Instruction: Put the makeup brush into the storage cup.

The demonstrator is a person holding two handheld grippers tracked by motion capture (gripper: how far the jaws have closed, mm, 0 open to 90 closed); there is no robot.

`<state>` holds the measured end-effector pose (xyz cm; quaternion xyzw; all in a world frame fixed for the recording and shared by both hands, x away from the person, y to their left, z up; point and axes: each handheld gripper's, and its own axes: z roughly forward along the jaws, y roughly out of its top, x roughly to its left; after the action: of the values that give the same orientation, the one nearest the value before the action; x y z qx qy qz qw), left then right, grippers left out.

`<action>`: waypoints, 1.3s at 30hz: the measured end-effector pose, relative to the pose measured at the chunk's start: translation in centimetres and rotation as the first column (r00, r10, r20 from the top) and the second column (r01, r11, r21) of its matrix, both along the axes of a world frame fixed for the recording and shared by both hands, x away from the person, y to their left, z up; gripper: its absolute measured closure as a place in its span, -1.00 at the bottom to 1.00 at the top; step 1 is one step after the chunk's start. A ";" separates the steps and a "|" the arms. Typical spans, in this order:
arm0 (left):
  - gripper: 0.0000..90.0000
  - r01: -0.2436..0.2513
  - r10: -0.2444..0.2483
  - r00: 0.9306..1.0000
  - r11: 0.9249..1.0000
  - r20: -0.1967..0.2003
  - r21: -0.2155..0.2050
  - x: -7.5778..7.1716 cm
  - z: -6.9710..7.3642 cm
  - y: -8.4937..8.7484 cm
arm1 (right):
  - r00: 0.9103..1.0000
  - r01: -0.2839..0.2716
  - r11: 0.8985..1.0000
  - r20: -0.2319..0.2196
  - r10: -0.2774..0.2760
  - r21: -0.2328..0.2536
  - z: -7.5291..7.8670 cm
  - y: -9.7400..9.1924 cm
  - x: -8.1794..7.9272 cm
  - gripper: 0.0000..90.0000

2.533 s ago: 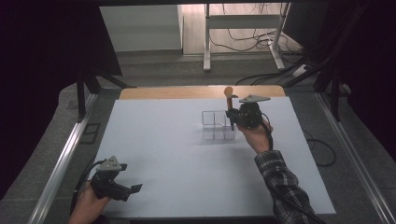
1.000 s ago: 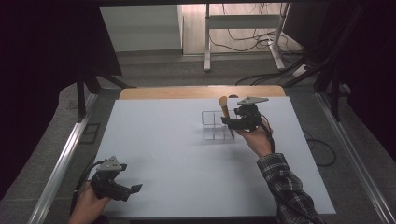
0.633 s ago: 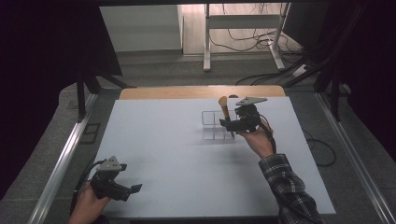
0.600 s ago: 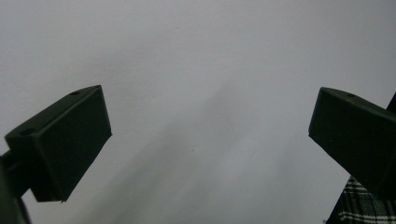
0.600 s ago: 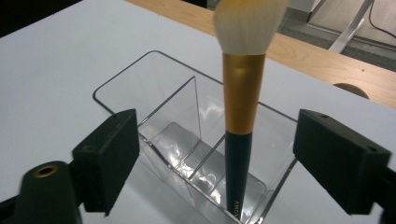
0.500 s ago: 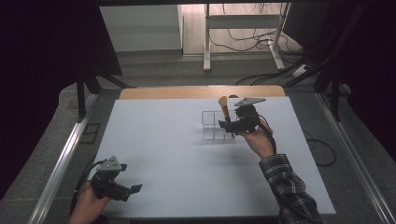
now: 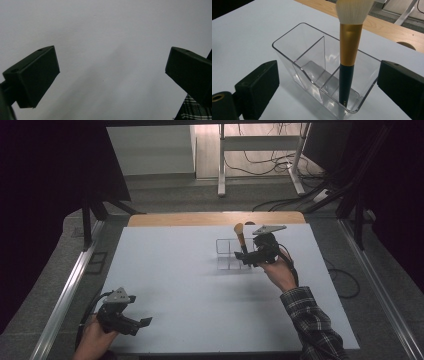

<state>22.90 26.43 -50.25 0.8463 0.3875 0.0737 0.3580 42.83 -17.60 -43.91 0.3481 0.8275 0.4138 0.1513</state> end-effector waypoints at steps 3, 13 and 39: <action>-1.00 0.000 0.000 1.000 1.000 0.000 0.001 0.0 0.0 0.0 | 1.000 -0.003 1.000 -0.002 0.003 -0.001 0.1 0.0 -0.2 -0.92; -1.00 0.000 0.000 1.000 1.000 0.003 -0.002 0.0 0.0 0.0 | 1.000 -0.006 1.000 -0.013 0.006 -0.012 0.2 -0.5 -0.8 -0.94; -1.00 -0.008 0.008 1.000 1.000 0.019 0.000 -0.1 0.2 0.1 | 0.998 -0.018 1.000 -0.061 0.019 0.013 -0.2 -1.2 -2.7 -1.00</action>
<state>22.77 26.51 -50.04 0.8440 0.3874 0.0834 0.3615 40.15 -18.75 -44.15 0.3537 0.8324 0.4096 0.1198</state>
